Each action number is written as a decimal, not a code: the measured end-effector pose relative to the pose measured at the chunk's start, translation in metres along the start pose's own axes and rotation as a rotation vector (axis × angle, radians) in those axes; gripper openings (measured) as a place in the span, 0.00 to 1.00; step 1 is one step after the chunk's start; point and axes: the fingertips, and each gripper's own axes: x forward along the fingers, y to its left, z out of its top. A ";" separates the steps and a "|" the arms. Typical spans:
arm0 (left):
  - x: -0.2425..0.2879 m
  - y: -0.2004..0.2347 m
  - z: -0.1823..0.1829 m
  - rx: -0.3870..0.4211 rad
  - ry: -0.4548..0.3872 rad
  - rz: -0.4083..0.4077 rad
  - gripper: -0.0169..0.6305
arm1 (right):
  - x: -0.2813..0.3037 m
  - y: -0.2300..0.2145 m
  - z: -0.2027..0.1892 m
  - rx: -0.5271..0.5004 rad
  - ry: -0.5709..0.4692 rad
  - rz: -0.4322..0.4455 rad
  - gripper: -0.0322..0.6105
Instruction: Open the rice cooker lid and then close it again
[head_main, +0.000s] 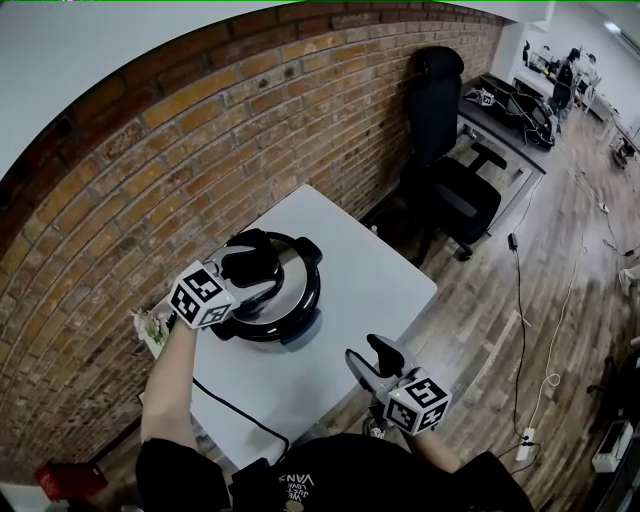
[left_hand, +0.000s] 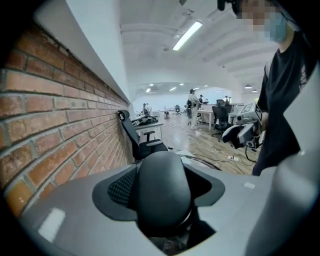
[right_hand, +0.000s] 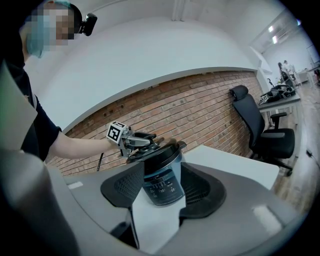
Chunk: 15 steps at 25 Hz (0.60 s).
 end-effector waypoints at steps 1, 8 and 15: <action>0.000 0.001 0.000 -0.014 0.004 0.023 0.45 | 0.000 0.001 0.000 0.000 -0.001 0.004 0.39; -0.001 0.008 -0.003 -0.102 0.030 0.173 0.45 | 0.000 0.006 0.001 -0.002 -0.008 0.039 0.39; -0.001 0.011 -0.005 -0.166 0.046 0.274 0.45 | -0.004 0.005 0.004 -0.006 -0.014 0.063 0.39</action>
